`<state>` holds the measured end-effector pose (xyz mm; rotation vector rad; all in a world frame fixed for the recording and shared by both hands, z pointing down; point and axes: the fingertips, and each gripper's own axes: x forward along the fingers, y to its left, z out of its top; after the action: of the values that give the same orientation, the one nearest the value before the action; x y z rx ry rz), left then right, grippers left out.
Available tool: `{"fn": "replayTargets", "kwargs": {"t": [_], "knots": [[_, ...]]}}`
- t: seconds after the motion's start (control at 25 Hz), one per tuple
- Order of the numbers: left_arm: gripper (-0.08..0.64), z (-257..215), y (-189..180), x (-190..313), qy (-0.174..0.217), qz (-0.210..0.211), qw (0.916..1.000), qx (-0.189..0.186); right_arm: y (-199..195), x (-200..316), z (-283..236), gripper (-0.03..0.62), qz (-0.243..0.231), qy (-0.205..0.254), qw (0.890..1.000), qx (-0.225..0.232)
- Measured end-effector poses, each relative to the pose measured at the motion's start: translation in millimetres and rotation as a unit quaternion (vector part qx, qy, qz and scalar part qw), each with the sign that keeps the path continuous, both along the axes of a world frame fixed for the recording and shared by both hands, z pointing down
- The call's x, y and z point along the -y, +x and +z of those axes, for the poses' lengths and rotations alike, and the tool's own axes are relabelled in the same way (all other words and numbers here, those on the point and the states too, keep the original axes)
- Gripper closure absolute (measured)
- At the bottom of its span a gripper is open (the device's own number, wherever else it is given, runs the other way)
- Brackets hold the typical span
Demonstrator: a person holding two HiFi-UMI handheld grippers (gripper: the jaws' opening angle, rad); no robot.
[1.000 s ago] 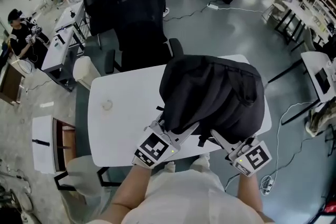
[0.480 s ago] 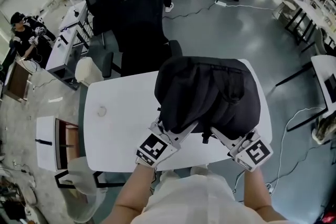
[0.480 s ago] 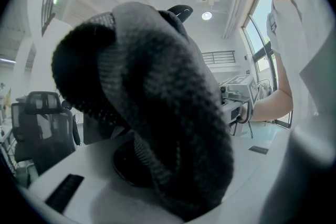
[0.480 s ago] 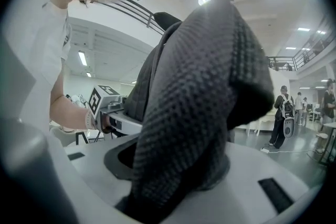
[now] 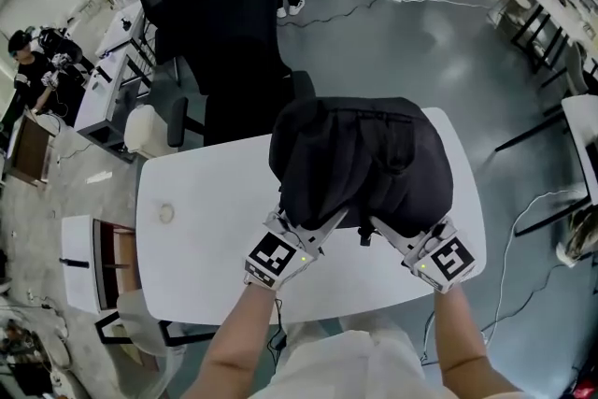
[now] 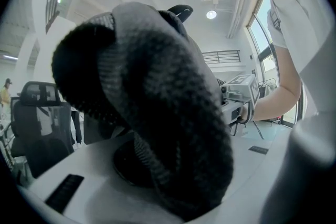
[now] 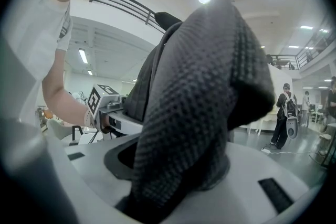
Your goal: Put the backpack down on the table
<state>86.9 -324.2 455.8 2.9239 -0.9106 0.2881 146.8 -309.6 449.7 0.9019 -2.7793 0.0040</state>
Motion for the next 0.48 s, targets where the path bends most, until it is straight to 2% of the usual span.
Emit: {"fn": "replayTargets", "kwargs": {"t": [0.2, 0.48], "knots": [[0.41, 32.2, 5.4, 30.1, 0.004, -0.007, 1.0, 0.005, 5.4, 30.3, 27.0, 0.385, 0.006, -0.003, 1.0, 0.001], [0.41, 69.9, 11.6, 63.2, -0.019, -0.024, 0.9995, 0.004, 12.5, 64.3, 69.8, 0.383, 0.005, -0.018, 1.0, -0.011]]}}
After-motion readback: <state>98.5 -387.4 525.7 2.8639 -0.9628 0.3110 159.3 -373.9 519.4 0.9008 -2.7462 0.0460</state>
